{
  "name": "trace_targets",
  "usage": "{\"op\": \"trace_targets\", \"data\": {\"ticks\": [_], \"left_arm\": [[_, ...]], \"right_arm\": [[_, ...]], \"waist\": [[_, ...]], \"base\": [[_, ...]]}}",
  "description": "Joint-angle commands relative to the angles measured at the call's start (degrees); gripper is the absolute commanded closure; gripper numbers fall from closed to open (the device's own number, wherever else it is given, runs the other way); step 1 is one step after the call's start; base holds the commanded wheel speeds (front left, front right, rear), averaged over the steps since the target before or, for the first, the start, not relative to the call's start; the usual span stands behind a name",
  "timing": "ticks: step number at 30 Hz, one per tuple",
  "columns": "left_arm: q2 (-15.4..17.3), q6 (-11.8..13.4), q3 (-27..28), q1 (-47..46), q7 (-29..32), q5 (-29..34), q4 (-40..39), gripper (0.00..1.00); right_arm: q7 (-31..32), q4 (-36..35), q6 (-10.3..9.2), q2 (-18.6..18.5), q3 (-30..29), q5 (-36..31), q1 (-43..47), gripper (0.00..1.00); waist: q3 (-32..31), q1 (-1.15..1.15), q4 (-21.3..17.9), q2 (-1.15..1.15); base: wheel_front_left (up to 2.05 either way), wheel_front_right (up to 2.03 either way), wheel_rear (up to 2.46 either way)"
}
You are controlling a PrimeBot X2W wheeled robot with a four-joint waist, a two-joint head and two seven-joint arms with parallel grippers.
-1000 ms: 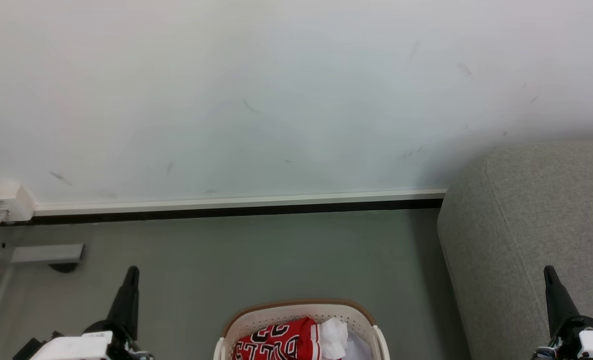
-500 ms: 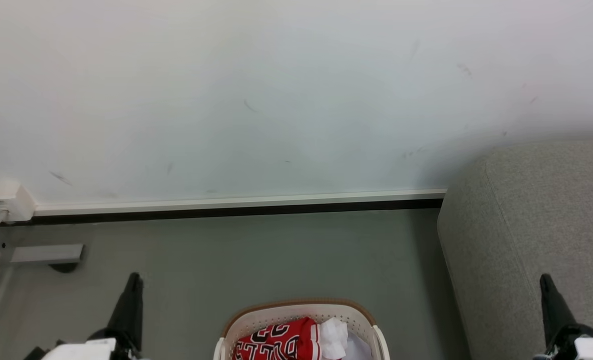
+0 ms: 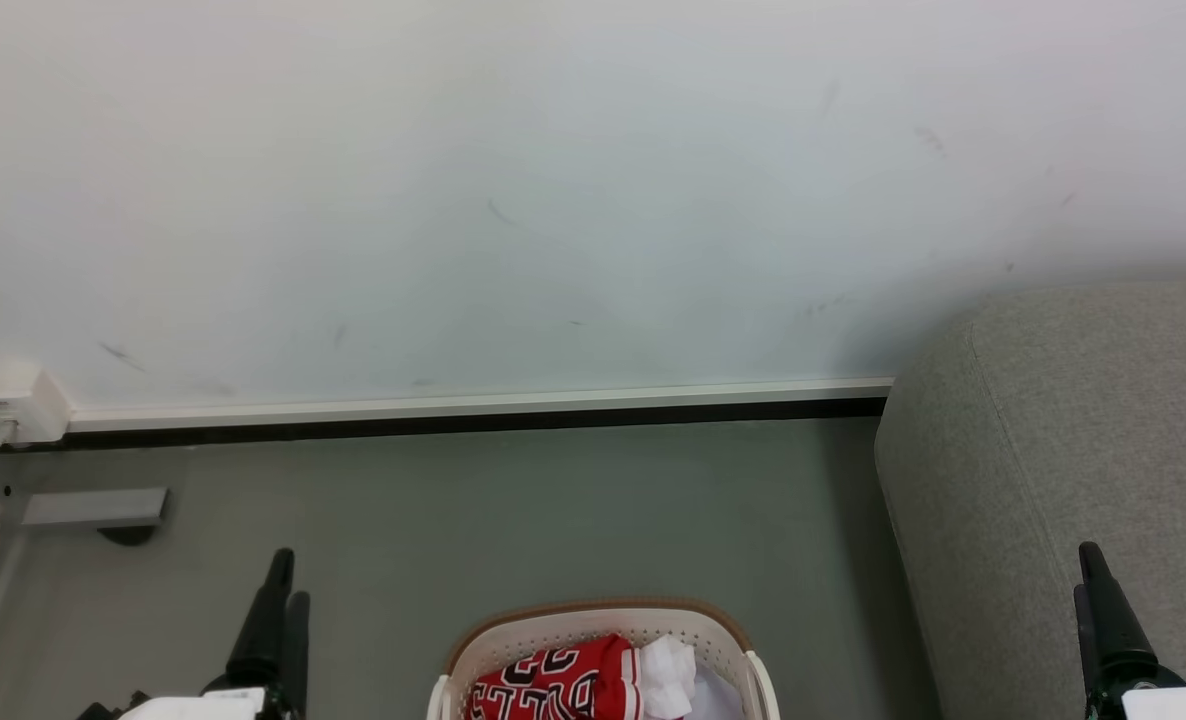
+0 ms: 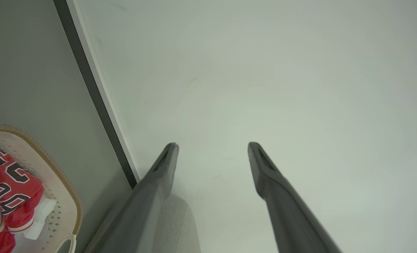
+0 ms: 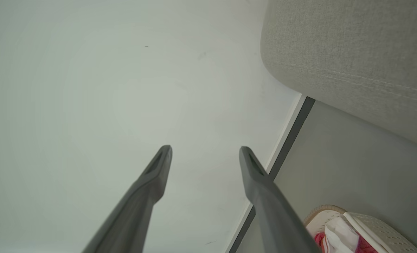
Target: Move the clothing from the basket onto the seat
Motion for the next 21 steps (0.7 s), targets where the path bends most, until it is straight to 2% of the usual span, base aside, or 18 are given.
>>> {"op": "trace_targets", "data": {"ticks": [1, 9, 21], "left_arm": [[0.37, -0.13, -0.28, -0.94, -0.79, 2.17, -0.58, 0.0], [0.42, 0.08, -1.12, -0.96, -2.56, 7.34, -0.45, 0.0], [0.5, 1.29, -2.49, -0.88, -5.24, 22.0, -1.36, 0.0]], "right_arm": [[-0.81, -1.51, -0.01, -0.94, 0.49, -3.06, -0.62, 0.0], [-2.58, -2.64, -0.02, -1.88, 2.19, -13.43, -0.18, 0.0], [-5.28, -4.16, -0.03, -2.93, 3.39, -30.33, 0.43, 0.0]], "waist": [[0.0, 0.0, 0.04, 0.0], [-0.04, 0.0, 0.28, 0.0], [-0.11, 0.0, 0.93, 0.0]], "base": [[0.0, 0.0, 0.0], [0.0, 0.0, 0.0], [0.0, 0.0, 0.0]]}}
